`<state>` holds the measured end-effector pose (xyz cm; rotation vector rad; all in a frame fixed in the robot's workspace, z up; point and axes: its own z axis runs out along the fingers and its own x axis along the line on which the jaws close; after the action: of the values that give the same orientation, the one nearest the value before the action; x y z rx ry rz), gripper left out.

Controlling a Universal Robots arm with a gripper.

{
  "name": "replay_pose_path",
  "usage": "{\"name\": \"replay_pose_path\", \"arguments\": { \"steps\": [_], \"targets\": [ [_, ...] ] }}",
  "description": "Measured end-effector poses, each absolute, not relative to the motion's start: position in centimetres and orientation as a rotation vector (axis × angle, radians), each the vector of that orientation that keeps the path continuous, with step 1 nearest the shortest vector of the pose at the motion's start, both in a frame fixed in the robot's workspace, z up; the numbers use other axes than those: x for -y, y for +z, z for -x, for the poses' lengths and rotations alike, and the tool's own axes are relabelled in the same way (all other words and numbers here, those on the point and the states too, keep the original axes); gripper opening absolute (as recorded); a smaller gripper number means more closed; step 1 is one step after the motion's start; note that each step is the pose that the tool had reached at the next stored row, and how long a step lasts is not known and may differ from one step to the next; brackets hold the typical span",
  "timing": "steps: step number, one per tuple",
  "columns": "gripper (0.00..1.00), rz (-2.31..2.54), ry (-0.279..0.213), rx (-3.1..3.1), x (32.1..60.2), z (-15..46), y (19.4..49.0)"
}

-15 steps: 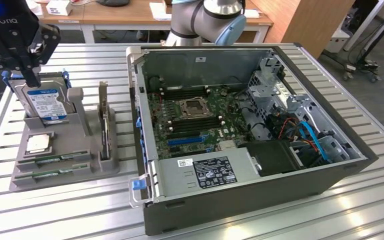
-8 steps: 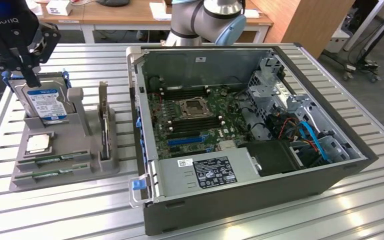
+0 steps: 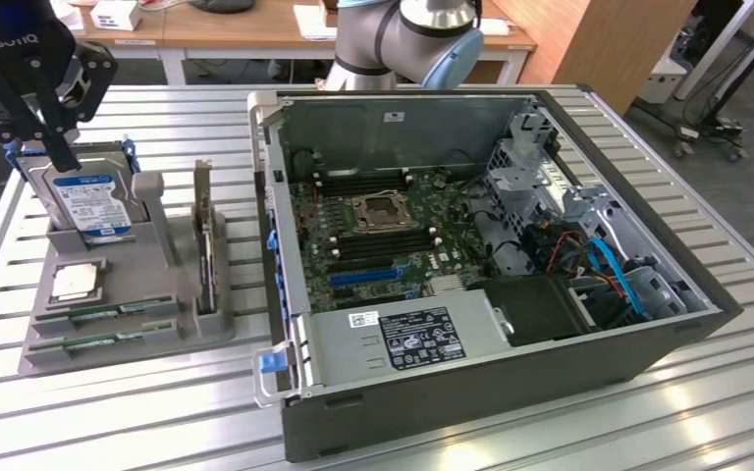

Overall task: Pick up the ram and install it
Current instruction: 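Pick up the ram and move it above insertion slot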

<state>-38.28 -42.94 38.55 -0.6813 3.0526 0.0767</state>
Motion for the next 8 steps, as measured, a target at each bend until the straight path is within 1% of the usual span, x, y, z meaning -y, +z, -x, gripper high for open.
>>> {"name": "replay_pose_path", "arguments": {
  "steps": [8],
  "targets": [
    [0.10,0.865,0.078,-3.009,42.94,38.28,38.51]
  ]
}}
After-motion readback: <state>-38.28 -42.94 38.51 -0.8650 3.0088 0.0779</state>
